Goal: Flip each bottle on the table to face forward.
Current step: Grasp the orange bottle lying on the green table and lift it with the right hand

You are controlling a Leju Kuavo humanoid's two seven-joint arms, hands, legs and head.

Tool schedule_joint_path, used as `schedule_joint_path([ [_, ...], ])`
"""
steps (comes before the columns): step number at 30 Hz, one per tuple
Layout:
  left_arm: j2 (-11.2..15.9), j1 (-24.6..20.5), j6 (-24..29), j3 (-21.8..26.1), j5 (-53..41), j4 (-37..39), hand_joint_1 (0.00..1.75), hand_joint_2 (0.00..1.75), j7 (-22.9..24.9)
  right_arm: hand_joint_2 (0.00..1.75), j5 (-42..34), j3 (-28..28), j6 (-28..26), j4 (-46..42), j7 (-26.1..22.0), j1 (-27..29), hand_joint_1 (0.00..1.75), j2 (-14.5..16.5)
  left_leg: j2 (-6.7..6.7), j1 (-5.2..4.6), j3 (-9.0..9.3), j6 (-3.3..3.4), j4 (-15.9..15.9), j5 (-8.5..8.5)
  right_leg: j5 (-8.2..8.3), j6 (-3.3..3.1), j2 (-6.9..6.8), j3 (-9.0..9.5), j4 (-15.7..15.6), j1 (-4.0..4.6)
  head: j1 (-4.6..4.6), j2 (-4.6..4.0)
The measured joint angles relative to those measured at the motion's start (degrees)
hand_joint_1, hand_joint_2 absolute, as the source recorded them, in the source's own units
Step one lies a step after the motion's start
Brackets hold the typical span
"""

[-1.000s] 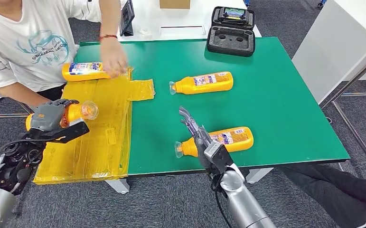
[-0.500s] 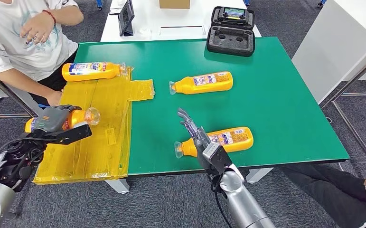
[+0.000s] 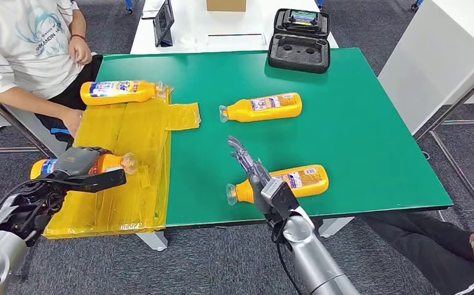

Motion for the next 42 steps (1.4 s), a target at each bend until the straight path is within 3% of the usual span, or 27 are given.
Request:
schedule_joint_path([
  [10,-0.9,-2.8,-8.4,-1.7,0.0,3.6,1.75,1.75,-3.5,0.00,-0.5,0.0,0.0,1.3,0.0,-0.6,0.00,0.5,-0.04,0.00,0.00,0.00,0.0,0.00,0.00,0.00,-0.02,0.02,0.0,0.01,0.00,0.00],
  [21,-1.4,-5.7,-11.7,-3.8,-0.6,6.4,1.70,1.75,-4.7,0.00,-0.9,-0.2,0.0,1.5,0.2,-0.3,0.00,0.5,-0.05,0.00,0.02,0.01,0.0,0.02,0.00,0.00,-0.03,0.02,0.0,0.00,0.00,0.00],
  [22,-1.4,-6.0,-12.3,-4.0,-0.6,6.6,1.59,1.75,-5.0,0.00,-0.9,-0.3,0.0,1.5,0.2,-0.2,0.00,0.5,-0.05,0.00,0.02,0.01,0.0,0.02,0.00,0.00,-0.02,0.02,0.0,0.00,0.00,0.00],
  [23,-1.4,-6.3,-13.1,-4.1,-0.6,6.8,1.34,1.75,-5.4,0.00,-1.0,-0.3,0.0,1.5,0.3,-0.2,0.00,0.5,-0.04,0.00,0.02,0.01,0.0,0.02,0.00,0.00,-0.02,0.02,0.0,0.00,0.00,0.00],
  [26,-1.4,-7.2,-15.8,-4.6,-0.4,7.6,0.29,1.75,-6.9,0.00,-1.1,-0.3,-0.1,1.5,0.4,0.0,0.00,0.5,-0.03,0.00,0.02,0.01,0.0,0.02,0.00,0.00,-0.02,0.02,0.0,0.00,-0.01,0.00],
  [27,-1.4,-7.4,-16.3,-4.8,-0.4,7.9,0.10,1.75,-7.1,0.00,-1.2,-0.4,-0.1,1.5,0.5,0.0,0.00,0.5,-0.03,0.00,0.02,0.01,0.0,0.03,0.00,0.00,-0.02,0.02,0.0,0.00,-0.01,0.00],
  [30,-1.5,-7.5,-16.8,-5.4,0.1,8.5,0.01,1.75,-7.4,0.00,-1.5,-0.8,-0.4,1.5,0.8,0.5,0.00,0.5,-0.04,0.00,0.02,0.01,0.0,0.03,0.00,0.00,-0.02,0.02,0.0,0.00,0.00,0.00],
  [34,-1.7,-7.4,-16.8,-5.9,0.8,9.1,0.00,0.00,-7.3,0.00,-1.7,-1.4,-0.8,1.5,1.3,1.0,0.00,0.5,-0.03,0.00,0.01,0.01,0.0,0.02,0.00,0.00,-0.01,0.02,0.0,0.00,0.00,0.00],
  [42,-1.8,-7.2,-16.9,-6.6,1.4,9.5,0.00,0.00,-7.7,0.00,-1.9,-2.0,-1.2,1.5,1.7,1.2,0.00,0.5,-0.03,0.00,0.02,0.01,0.0,0.02,0.00,0.00,-0.02,0.03,0.0,0.00,0.01,0.00],
])
